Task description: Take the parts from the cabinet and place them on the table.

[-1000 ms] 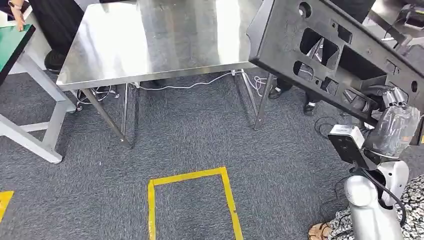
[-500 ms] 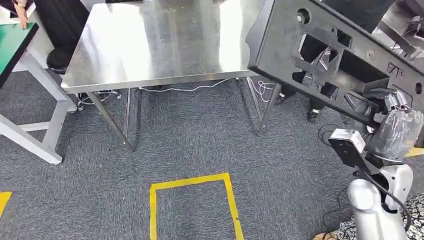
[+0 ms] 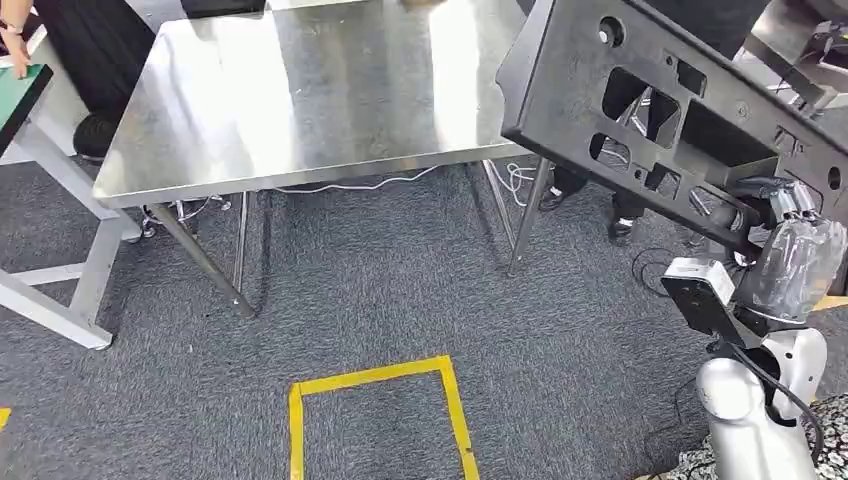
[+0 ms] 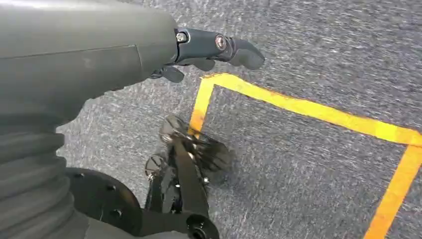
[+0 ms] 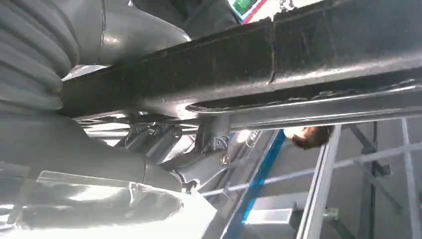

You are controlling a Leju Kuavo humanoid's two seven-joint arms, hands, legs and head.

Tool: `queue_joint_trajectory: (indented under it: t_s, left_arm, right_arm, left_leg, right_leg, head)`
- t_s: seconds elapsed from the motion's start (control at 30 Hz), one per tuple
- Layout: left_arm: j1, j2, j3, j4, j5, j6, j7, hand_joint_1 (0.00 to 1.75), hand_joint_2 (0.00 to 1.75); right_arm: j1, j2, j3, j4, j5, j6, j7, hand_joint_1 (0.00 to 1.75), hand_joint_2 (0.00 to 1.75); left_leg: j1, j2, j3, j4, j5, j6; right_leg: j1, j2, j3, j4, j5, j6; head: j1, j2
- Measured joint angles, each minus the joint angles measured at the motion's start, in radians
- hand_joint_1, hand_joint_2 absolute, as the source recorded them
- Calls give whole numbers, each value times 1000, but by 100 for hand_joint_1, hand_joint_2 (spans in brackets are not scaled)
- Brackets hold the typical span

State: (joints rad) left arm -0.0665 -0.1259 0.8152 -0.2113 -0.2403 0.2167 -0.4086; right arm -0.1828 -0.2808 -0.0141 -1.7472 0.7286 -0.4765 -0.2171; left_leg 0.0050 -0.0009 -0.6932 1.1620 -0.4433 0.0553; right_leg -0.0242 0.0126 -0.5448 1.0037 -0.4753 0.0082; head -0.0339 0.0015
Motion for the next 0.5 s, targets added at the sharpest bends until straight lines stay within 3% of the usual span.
queue_joint_trajectory:
  t_s: [0.03,0.07,0.13,0.2,0.23,0.27,0.3,0.37,0.4,0.43,0.5]
  left_arm:
    - [0,1,0,0,-1,-1,0,0,175]
    - [-1,8,0,0,-3,-1,0,0,175]
    - [-1,6,0,-1,-8,-1,0,0,175]
    - [-1,6,0,-1,-8,0,-1,0,175]
    - [0,4,0,0,-8,1,-1,0,175]
    - [0,2,0,-1,-8,1,-2,0,175]
    - [-1,2,0,-1,-8,1,-2,0,175]
    - [-4,-2,0,-1,-8,1,-2,0,175]
    - [-4,-2,0,0,-9,0,-2,0,175]
    - [-3,-3,0,0,-10,0,-2,0,175]
    - [-1,-9,0,0,-10,-1,-2,0,175]
  right_arm:
    - [0,-3,-1,-3,-3,0,-1,175,175]
    - [4,-3,-6,-6,-7,0,-2,175,175]
    - [12,-7,-13,-13,-12,0,-5,175,175]
    - [24,-10,-18,-21,-15,0,-5,175,175]
    - [31,-15,-25,-30,-15,0,-5,175,175]
    - [30,-18,-28,-31,-15,0,-6,175,175]
    - [28,-24,-33,-34,-16,-1,-8,175,175]
    - [37,-29,-37,-36,-15,-1,-8,175,175]
    - [44,-29,-38,-36,-15,-1,-8,175,175]
    - [49,-29,-40,-36,-15,-1,-8,175,175]
    - [50,-29,-42,-39,-15,-1,-8,175,175]
  left_leg:
    - [-10,-4,34,-90,58,25]
    - [-17,-1,52,-115,48,45]
    - [-26,-1,56,-128,41,44]
    - [-32,-1,68,-150,41,52]
    - [-20,3,108,-200,56,55]
    - [-19,2,119,-216,55,61]
    - [-19,3,129,-220,57,67]
    - [-19,2,138,-219,44,63]
    - [-19,0,144,-219,37,59]
    - [-18,-2,151,-219,31,54]
    - [-13,-4,171,-209,9,37]
  right_leg:
    - [1,1,11,-4,-7,2]
    - [5,1,19,-7,-12,7]
    - [-4,2,17,-14,-14,15]
    - [0,0,27,-33,-14,21]
    - [2,-5,25,-22,-20,21]
    - [5,-6,12,9,-32,17]
    - [2,-5,-33,91,-61,10]
    - [-3,-5,-145,262,-109,14]
    - [-7,-6,-181,301,-106,24]
    - [-10,-6,-187,286,-85,36]
    - [-23,-11,-135,134,10,71]
  head:
    - [1,0]
    - [7,0]
    - [1,0]
    - [0,0]
    - [3,0]
    - [5,0]
    - [4,0]
    - [7,0]
    - [7,0]
    - [8,0]
    - [8,0]
